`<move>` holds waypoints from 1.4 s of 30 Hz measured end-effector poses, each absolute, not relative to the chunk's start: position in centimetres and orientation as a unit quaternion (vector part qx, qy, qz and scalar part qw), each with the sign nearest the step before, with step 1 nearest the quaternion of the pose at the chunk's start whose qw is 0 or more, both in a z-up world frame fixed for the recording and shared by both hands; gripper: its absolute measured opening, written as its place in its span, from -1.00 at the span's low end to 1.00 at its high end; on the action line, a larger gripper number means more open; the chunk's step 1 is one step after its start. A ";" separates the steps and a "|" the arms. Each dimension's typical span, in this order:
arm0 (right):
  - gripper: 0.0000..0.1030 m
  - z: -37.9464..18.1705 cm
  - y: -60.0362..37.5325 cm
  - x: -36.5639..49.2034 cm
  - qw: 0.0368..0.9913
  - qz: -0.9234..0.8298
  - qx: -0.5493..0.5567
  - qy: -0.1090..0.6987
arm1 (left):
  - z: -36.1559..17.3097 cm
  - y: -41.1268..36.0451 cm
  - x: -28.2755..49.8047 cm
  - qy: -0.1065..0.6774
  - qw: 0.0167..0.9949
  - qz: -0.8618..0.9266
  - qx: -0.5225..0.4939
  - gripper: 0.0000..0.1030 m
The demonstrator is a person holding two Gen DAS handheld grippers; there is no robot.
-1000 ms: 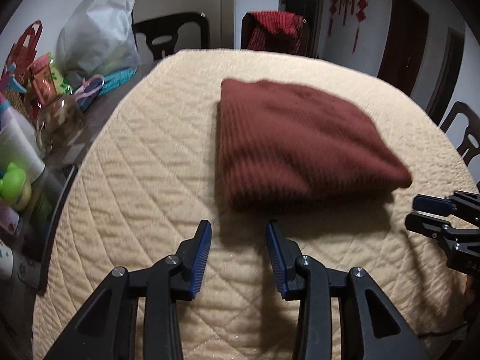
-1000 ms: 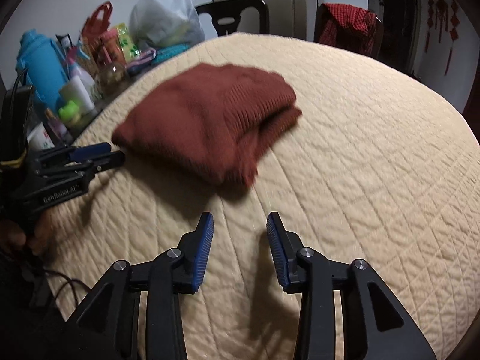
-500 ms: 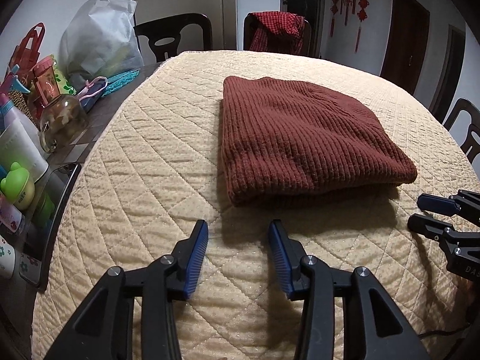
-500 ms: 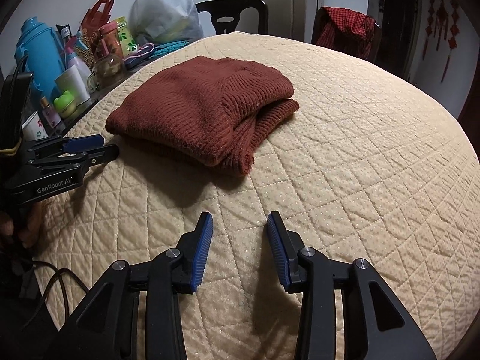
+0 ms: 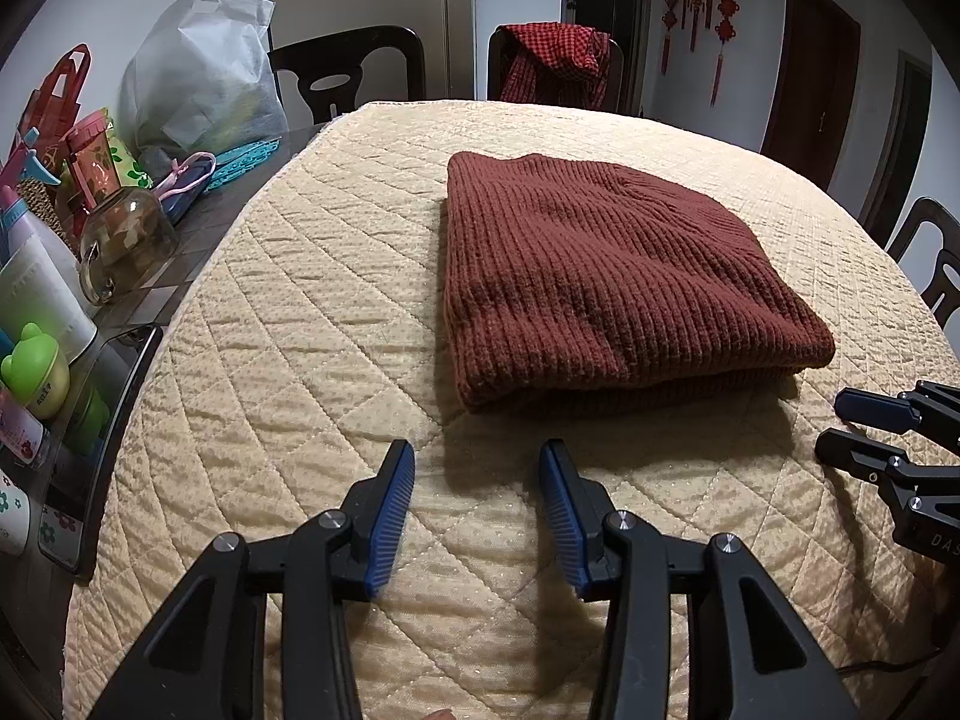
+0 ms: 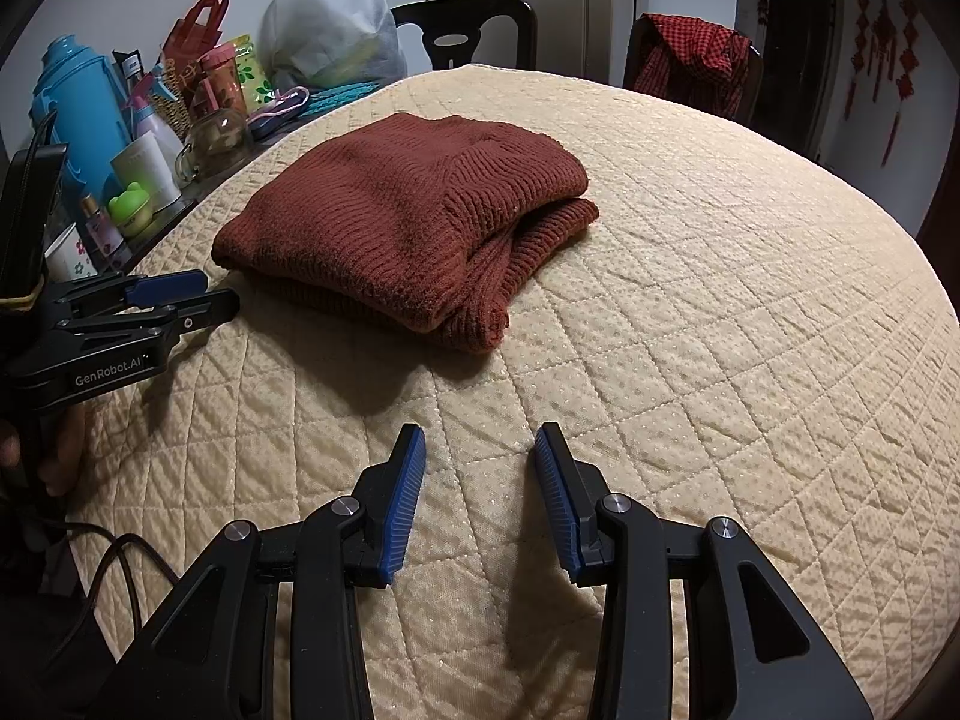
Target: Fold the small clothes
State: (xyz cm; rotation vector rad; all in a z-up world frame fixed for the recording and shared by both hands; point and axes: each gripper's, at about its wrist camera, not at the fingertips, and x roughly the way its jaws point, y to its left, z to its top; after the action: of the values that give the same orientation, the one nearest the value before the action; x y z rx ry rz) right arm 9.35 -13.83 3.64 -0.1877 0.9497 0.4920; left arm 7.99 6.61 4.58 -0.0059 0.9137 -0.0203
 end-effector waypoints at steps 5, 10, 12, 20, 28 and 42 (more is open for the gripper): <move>-0.24 3.7 -13.9 9.4 0.856 0.235 -0.088 0.452 | 4.6 6.6 8.0 0.441 0.897 -0.010 -0.003 -0.10; -0.23 3.7 -13.9 9.3 0.856 0.235 -0.088 0.452 | 4.6 6.6 8.0 0.441 0.897 -0.010 -0.003 -0.09; -0.23 3.7 -13.9 9.4 0.856 0.235 -0.088 0.452 | 4.5 6.6 8.0 0.442 0.897 -0.010 -0.003 -0.09; -0.23 3.7 -13.9 9.3 0.856 0.235 -0.088 0.452 | 4.5 6.7 8.1 0.443 0.896 -0.011 -0.004 -0.07; -0.23 3.7 -13.8 9.4 0.856 0.235 -0.087 0.452 | 4.5 6.6 8.2 0.444 0.896 -0.010 -0.002 -0.06; -0.23 3.7 -13.9 9.4 0.856 0.235 -0.087 0.452 | 4.5 6.6 8.2 0.445 0.896 -0.010 -0.003 -0.05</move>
State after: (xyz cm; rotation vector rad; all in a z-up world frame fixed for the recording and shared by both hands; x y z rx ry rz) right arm 9.36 -13.89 3.67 -0.1818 0.9499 0.4948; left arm 8.22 6.63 4.48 -0.0060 0.9216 -0.0207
